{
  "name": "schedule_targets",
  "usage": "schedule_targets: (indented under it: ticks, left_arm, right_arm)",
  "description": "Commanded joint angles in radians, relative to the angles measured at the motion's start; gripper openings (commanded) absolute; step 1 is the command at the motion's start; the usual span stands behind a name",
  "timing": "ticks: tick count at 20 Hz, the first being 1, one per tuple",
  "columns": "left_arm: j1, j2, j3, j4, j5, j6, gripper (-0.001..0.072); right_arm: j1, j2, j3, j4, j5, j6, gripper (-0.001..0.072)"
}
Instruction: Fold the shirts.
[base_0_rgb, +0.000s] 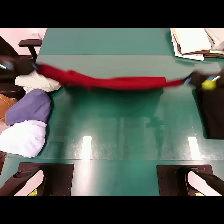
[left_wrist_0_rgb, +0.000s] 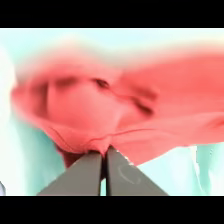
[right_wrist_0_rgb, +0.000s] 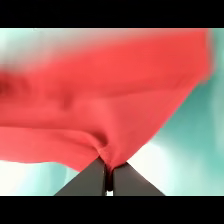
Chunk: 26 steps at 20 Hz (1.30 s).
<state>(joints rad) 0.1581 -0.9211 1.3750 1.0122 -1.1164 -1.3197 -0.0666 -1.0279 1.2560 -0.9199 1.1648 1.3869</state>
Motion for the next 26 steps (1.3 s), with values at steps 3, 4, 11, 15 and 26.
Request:
schedule_targets:
  ticks: [3, 4, 11, 15, 26]
  left_arm:
    - [0.001, 0.117, 0.509, 0.0, -0.004, -0.046, 0.0025]
    - [0.001, 0.12, 0.587, 0.0, 0.0, -0.055, 0.0025]
    - [0.001, 0.115, 0.782, -0.008, 0.005, -0.124, 0.0023]
    - [0.001, 0.087, 0.532, -0.089, -0.03, -0.121, 0.0023]
    - [-0.158, -0.526, 0.175, 0.035, 0.002, -0.063, 0.0025]
  right_arm:
    - [-0.118, 0.171, 0.469, -0.001, 0.049, -0.001, 0.0014]
    - [-0.15, 0.189, 0.533, -0.001, 0.07, -0.001, 0.0014]
    - [-0.407, 0.13, 0.829, -0.023, 0.321, 0.061, 0.0013]
    - [-0.281, 0.018, 0.728, -0.05, 0.363, 0.087, 0.0012]
    - [0.083, -0.578, 0.482, -0.335, 0.334, 0.16, 0.0013]
